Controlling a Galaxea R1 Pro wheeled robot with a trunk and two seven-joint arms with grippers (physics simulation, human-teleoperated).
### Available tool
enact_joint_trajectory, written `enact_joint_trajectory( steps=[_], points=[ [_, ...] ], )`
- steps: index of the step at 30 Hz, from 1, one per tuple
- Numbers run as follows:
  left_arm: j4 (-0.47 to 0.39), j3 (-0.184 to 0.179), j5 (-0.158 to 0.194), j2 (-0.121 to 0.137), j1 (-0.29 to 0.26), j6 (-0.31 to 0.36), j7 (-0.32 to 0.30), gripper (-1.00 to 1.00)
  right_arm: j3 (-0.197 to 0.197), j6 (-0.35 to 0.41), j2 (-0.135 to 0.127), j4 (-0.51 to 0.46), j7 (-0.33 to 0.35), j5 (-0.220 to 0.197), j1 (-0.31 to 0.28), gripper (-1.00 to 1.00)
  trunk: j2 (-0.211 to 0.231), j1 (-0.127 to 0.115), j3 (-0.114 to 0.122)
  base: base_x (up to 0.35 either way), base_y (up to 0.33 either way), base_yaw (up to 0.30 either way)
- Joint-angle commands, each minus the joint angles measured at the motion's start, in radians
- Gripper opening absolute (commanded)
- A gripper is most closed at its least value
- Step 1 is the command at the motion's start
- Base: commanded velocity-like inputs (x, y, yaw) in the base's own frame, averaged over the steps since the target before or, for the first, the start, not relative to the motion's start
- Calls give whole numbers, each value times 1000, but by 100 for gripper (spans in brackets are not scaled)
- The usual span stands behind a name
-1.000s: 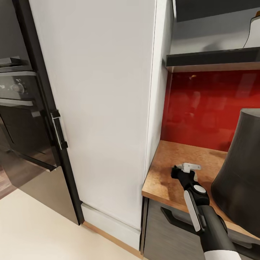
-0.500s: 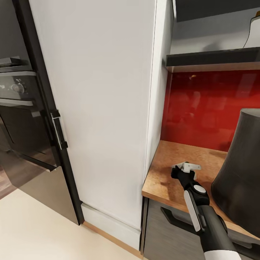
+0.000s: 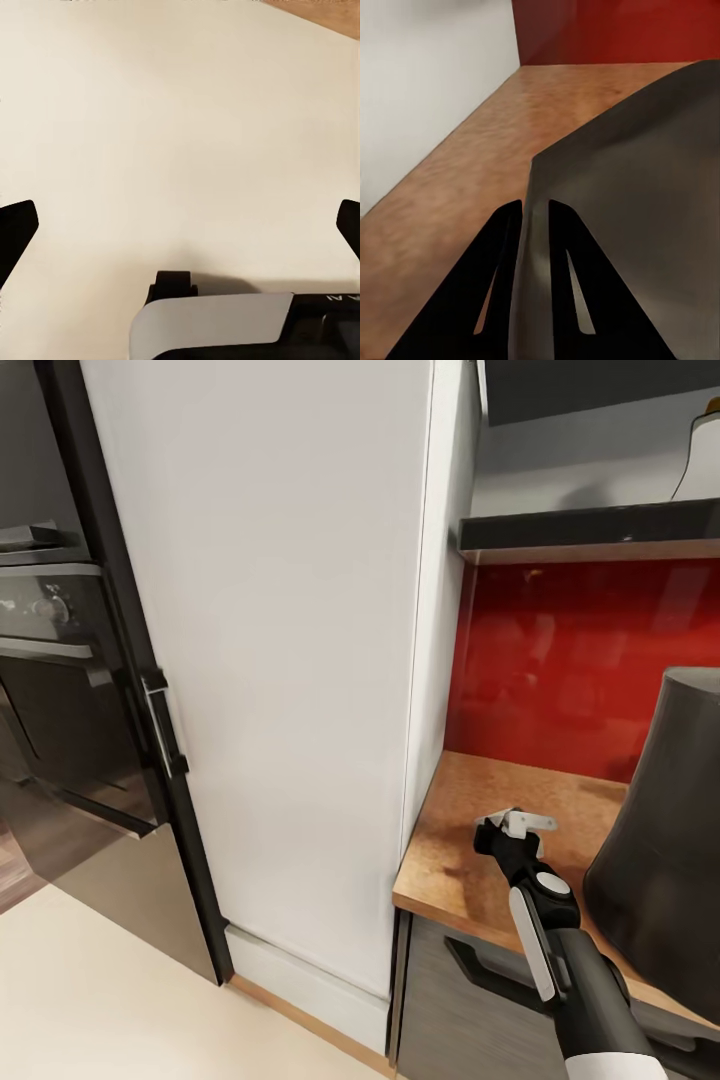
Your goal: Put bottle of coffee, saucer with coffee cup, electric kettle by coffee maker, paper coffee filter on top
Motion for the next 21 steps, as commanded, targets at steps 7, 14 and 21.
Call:
enact_joint_trajectory(
  steps=[7, 14, 21],
  points=[
    [-1, 1, 0, 0, 0, -1, -1, 100, 0, 4, 1, -1, -4, -10, -1, -100, 49, -27, 21, 0, 0, 0],
    [-1, 1, 0, 0, 0, -1, -1, 100, 0, 4, 0, -2, -4, -11, -1, -100, 63, -35, 27, 0, 0, 0],
    [-1, 1, 0, 0, 0, -1, -1, 100, 0, 3, 1, -3, -4, -11, -1, -100, 91, -50, 40, 0, 0, 0]
  ],
)
